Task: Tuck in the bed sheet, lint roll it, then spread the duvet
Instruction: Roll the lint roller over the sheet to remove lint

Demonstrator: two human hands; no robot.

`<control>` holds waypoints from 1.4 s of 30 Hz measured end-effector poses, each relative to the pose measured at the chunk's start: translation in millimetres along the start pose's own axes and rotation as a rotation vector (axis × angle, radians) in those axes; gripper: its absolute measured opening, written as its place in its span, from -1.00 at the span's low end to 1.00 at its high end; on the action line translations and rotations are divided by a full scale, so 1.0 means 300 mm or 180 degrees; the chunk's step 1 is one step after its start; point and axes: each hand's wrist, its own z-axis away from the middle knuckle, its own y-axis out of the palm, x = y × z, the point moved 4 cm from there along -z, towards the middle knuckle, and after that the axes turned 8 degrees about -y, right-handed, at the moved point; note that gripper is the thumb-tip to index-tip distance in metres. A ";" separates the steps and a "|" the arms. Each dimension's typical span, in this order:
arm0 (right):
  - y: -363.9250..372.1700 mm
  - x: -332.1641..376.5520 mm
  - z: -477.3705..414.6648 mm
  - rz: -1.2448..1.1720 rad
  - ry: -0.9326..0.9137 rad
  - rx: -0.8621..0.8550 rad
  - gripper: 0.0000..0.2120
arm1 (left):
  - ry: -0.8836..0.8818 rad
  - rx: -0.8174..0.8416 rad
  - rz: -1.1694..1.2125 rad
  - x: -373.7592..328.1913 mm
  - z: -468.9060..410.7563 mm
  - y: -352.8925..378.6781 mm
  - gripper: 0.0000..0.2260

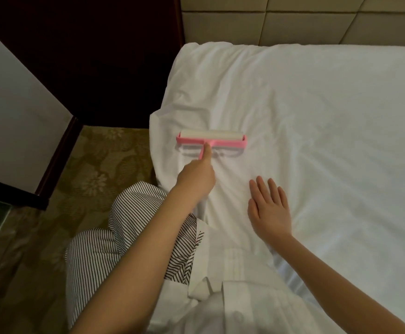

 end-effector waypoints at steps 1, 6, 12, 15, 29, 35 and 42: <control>0.006 -0.002 0.008 0.0016 0.0045 -0.0077 -0.37 | 0.0039 -0.0041 0.0002 -0.007 -0.009 0.006 -0.41; 0.063 -0.019 -0.031 0.0142 -0.0032 -0.0517 -0.48 | -0.0008 -0.0125 -0.0029 0.070 0.115 0.106 -0.41; 0.103 -0.048 -0.040 0.0249 -0.0114 -0.0655 -0.48 | 0.0002 0.0267 -0.0444 0.092 0.263 0.141 -0.39; 0.097 -0.049 -0.043 0.0208 -0.0083 -0.0539 -0.48 | -0.0065 0.0391 -0.0340 0.067 0.185 0.076 -0.41; 0.065 -0.039 -0.031 0.0127 -0.0127 -0.0802 -0.49 | 0.0366 -0.0505 -0.1033 0.136 0.287 0.278 -0.42; 0.013 0.015 0.012 0.0029 0.0248 -0.0363 -0.34 | -0.0026 -0.0098 -0.0833 0.249 0.655 0.316 -0.41; 0.036 0.136 0.327 -0.0224 0.0091 -0.0398 -0.34 | -0.0118 -0.0111 0.0344 0.238 0.573 0.305 -0.28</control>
